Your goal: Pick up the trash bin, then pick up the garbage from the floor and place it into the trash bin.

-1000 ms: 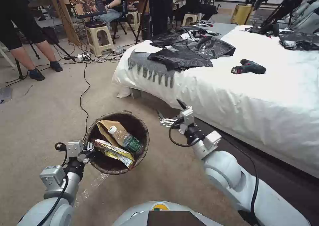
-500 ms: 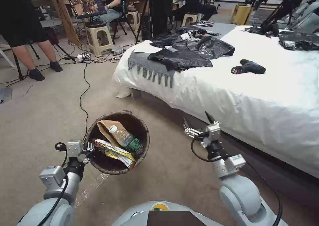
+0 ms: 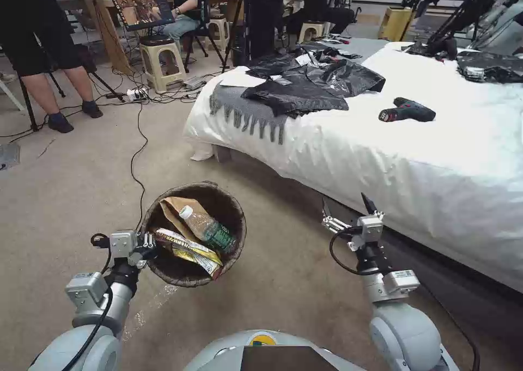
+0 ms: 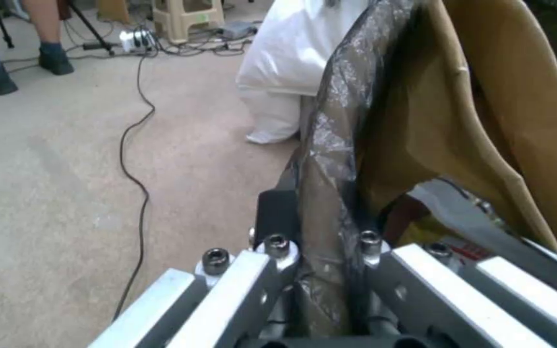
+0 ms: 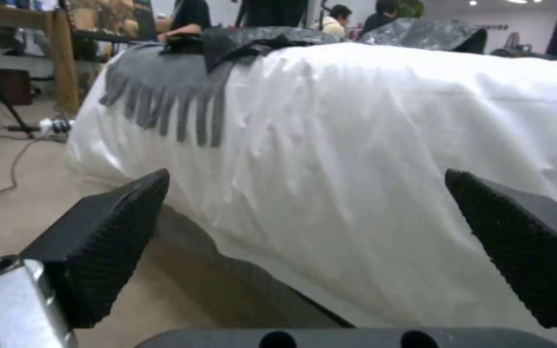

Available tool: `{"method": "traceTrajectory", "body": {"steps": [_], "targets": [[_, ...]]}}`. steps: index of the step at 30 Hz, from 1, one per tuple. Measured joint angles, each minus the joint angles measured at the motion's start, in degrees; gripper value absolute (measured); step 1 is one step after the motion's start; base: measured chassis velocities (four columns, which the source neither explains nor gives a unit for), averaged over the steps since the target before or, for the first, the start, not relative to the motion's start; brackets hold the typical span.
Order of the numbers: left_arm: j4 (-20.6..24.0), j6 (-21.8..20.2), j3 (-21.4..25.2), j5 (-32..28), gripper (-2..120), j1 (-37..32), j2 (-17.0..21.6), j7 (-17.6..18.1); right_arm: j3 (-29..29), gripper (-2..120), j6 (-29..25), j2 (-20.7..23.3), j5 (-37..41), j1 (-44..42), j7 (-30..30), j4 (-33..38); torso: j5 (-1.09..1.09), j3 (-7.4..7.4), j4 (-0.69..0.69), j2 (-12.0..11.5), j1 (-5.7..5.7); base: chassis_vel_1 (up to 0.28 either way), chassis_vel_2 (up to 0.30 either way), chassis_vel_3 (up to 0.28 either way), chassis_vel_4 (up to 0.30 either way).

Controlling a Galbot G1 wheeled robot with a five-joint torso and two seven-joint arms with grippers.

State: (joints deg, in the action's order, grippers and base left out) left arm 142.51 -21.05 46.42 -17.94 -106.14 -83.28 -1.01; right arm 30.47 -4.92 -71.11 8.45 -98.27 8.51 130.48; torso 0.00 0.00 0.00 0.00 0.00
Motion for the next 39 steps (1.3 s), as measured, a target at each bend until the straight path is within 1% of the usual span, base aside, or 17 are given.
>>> {"method": "traceTrajectory", "body": {"steps": [4, 22, 39], "targets": [[-0.1, 0.2, 0.1, 0.0, 0, 0.0, 0.0, 0.0, 0.1, 100, 0.0, -0.8, -0.6, -0.3, 1.0, -0.1, 0.00, 0.00, 0.00, 0.0, 0.00, 0.000, 0.000, 0.000, 0.000], [-0.3, -0.1, -0.1, 0.7, 0, 0.2, -0.3, -0.3, -0.7, 100, 0.8, -1.6, -0.9, 0.8, 2.0, -0.1, 0.00, 0.00, 0.00, 0.0, 0.00, 0.000, 0.000, 0.000, 0.000], [-0.3, -0.2, 0.0, 0.7, 0, 0.3, -0.6, -0.4, -0.8, 100, 1.1, -1.2, -0.7, 0.9, 2.2, -0.5, 0.00, 0.00, 0.00, 0.0, 0.00, 0.008, 0.009, 0.010, 0.012]]}}
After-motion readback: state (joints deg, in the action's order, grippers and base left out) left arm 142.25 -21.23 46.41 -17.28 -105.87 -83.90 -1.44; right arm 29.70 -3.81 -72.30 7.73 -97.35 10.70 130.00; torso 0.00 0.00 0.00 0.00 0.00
